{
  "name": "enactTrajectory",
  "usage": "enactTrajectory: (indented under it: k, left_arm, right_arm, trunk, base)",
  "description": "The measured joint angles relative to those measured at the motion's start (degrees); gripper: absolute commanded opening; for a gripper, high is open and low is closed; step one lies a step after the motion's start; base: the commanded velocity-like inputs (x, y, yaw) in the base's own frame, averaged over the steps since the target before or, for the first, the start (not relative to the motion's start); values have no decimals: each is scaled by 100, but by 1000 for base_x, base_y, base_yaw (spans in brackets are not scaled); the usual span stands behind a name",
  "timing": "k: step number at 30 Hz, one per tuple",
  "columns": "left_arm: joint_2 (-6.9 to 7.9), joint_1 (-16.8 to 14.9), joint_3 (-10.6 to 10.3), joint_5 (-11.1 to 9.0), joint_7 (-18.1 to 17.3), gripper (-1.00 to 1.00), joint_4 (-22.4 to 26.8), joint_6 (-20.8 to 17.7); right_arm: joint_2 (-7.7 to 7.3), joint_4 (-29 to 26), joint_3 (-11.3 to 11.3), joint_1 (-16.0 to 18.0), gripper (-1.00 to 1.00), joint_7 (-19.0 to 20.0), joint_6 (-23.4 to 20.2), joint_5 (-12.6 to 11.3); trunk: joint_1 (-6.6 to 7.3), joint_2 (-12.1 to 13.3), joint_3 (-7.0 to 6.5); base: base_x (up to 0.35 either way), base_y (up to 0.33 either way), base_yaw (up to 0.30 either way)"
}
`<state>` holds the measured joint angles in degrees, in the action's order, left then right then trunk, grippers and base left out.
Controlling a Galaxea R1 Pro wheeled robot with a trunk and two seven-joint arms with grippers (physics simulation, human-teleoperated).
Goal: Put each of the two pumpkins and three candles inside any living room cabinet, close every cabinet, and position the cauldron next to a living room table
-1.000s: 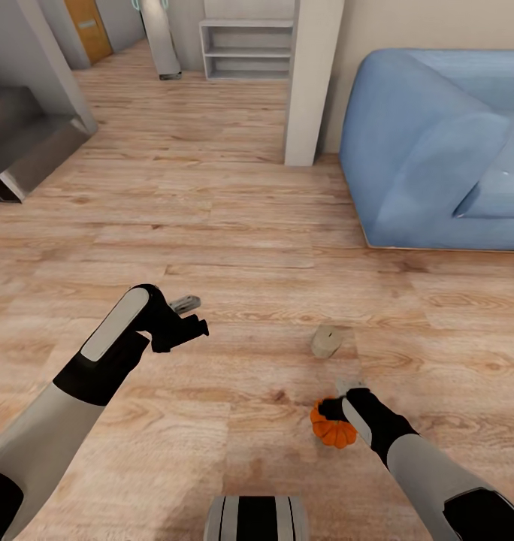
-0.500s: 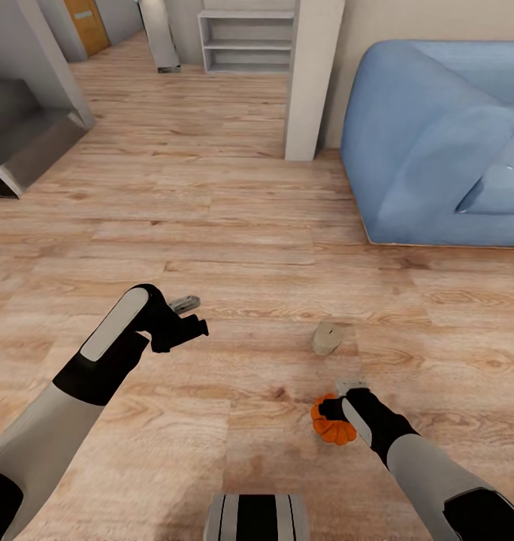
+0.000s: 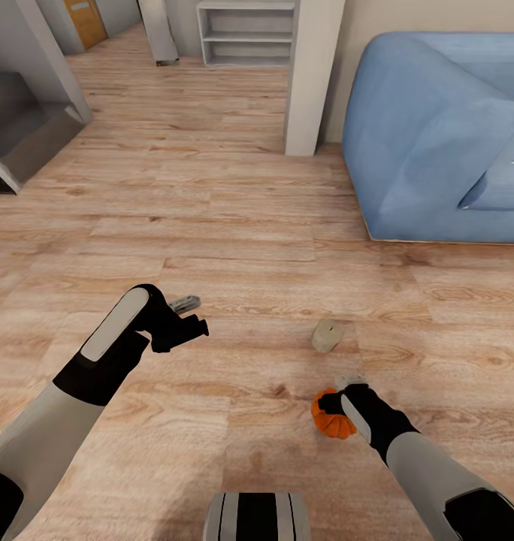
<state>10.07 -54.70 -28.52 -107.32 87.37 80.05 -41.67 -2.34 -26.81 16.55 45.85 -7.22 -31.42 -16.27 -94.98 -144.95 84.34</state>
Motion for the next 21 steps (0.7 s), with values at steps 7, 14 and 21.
enactTrajectory:
  k: [7, 14, 21]
  left_arm:
    - [-5, 1, 0, 5, 0, 100, 0, 2]
    - [-3, -2, -5, -1, 0, 100, 0, 1]
    - [1, -3, -5, -8, 0, 100, 0, 2]
  right_arm:
    - [-1, 164, 11, 1, 100, -16, 0, 14]
    - [-1, 167, 8, 1, 100, 0, 2, 19]
    - [-1, 167, 9, 0, 100, 2, 2, 15]
  trunk:
    - [0, 0, 0]
    - [0, 0, 0]
    - [0, 0, 0]
  base:
    - [0, 0, 0]
    - [0, 0, 0]
    - [0, 0, 0]
